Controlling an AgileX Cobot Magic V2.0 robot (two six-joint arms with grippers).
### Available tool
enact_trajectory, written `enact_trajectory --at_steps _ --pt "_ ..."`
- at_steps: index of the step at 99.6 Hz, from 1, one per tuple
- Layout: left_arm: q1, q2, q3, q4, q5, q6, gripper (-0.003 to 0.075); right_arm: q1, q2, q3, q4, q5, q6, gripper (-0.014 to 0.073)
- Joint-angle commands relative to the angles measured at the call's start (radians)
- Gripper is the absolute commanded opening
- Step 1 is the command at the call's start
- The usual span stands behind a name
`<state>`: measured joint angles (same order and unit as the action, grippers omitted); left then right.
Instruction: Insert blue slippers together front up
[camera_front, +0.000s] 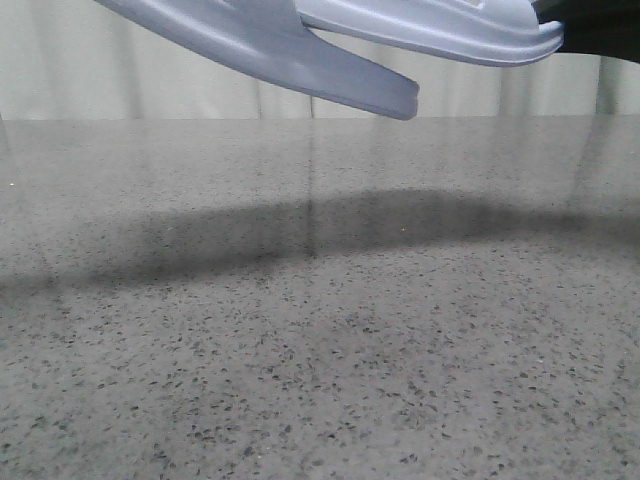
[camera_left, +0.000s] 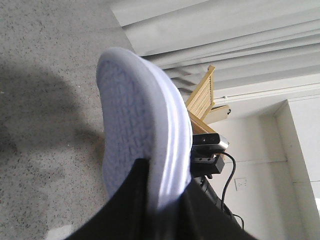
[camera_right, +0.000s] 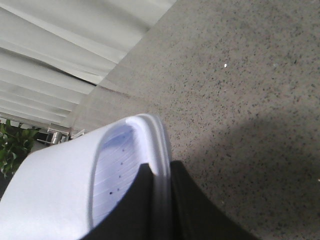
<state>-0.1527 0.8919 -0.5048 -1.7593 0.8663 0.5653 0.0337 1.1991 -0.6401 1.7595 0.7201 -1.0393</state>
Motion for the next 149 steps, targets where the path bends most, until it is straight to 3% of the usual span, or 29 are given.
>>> enact_trajectory --at_steps 1,31,47,86,149 --pt "-0.011 -0.006 -0.035 -0.102 0.129 0.002 0.0016 0.013 -0.017 -0.026 0.055 0.177 -0.042 -0.0107" --pt "-0.011 -0.006 -0.035 -0.102 -0.018 0.011 0.0016 0.013 -0.017 -0.026 0.068 0.261 -0.109 -0.0107" --pt "-0.011 0.002 -0.035 -0.102 -0.027 0.012 0.0015 0.013 -0.017 -0.026 0.067 0.289 -0.137 -0.0107" --pt "-0.011 0.082 -0.035 -0.102 0.136 0.035 0.0015 0.013 -0.005 -0.028 0.067 0.376 -0.166 -0.0107" --pt "-0.015 0.088 -0.035 -0.102 0.391 0.070 0.0015 0.013 -0.005 -0.028 0.067 0.327 -0.208 -0.0107"
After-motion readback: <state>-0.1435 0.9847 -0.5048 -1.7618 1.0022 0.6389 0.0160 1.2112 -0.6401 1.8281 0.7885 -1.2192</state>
